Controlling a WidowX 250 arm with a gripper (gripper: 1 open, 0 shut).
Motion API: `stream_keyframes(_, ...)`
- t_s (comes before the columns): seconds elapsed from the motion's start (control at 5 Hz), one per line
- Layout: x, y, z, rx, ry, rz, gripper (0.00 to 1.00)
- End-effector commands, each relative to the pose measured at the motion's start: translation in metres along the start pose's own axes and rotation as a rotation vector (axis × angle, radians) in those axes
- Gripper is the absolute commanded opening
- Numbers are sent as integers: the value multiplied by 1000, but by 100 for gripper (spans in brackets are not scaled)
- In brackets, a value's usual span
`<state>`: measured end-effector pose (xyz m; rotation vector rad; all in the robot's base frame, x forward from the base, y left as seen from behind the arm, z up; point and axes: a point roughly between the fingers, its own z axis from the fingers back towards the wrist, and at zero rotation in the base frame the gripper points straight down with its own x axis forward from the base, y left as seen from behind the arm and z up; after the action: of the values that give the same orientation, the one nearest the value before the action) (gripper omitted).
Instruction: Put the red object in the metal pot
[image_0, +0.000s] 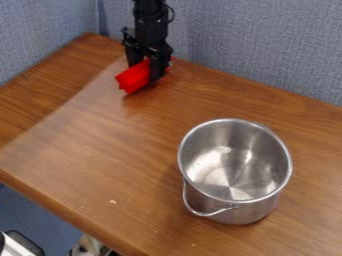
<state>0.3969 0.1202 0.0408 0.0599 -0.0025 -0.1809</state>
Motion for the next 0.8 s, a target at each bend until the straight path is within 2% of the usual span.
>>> stream_keyframes(0.0,11,5,14,27,-56,16,0)
stream_keyframes(0.6,21,-5,5,33,-60,46,0)
